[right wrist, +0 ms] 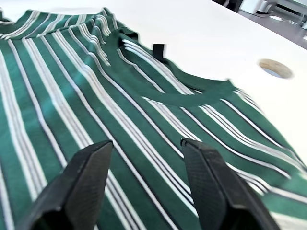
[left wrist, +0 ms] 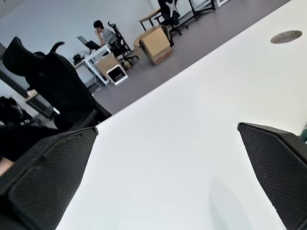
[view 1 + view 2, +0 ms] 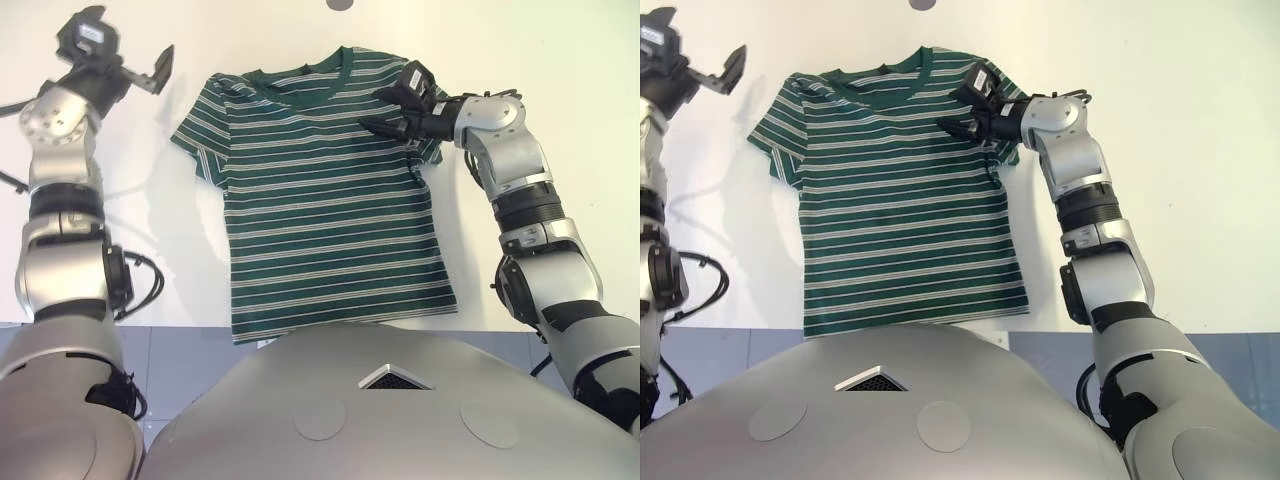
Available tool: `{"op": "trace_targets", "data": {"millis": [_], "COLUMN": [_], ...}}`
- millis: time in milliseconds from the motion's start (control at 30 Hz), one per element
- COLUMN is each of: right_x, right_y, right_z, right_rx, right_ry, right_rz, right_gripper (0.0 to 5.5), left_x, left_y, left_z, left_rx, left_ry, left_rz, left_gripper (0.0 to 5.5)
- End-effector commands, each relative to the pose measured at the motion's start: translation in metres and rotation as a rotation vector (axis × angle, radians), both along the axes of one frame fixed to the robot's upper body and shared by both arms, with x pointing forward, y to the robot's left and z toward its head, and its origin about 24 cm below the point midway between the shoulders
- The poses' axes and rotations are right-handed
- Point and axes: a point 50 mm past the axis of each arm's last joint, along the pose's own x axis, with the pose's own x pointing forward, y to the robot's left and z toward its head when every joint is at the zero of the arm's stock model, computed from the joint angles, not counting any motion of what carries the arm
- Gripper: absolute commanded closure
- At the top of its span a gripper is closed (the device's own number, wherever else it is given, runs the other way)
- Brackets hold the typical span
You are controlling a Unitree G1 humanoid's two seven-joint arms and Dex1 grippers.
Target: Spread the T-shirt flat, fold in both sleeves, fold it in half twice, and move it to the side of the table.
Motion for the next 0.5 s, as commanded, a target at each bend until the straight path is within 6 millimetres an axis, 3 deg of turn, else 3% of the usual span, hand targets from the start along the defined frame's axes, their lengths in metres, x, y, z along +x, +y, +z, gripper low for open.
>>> {"op": "trace_targets", "data": {"millis": [33,167,267,500], "right_x": [0.004,0.002,0.003,-0.003], "right_y": [-0.027,-0.029,-0.024,-0.02], "right_z": [0.007,0.005,0.006,-0.001], "right_rx": [0.107,0.113,0.118,0.095], "right_ry": [-0.005,-0.004,-0.003,0.003], "right_rz": [-0.19,-0.212,-0.209,-0.197], "right_gripper": [2.85,2.85,2.85,2.85], "left_x": [-0.069,-0.09,-0.091,-0.08], "left_y": [0.006,-0.01,-0.021,-0.03], "left_z": [-0.02,-0.043,-0.056,-0.061], "left_rx": [-0.309,-0.53,-0.483,-0.333], "left_ry": [0.129,0.272,0.374,0.388], "left_rz": [0.144,0.23,0.231,0.195], "left_gripper": [0.14,0.14,0.14,1.35]}}
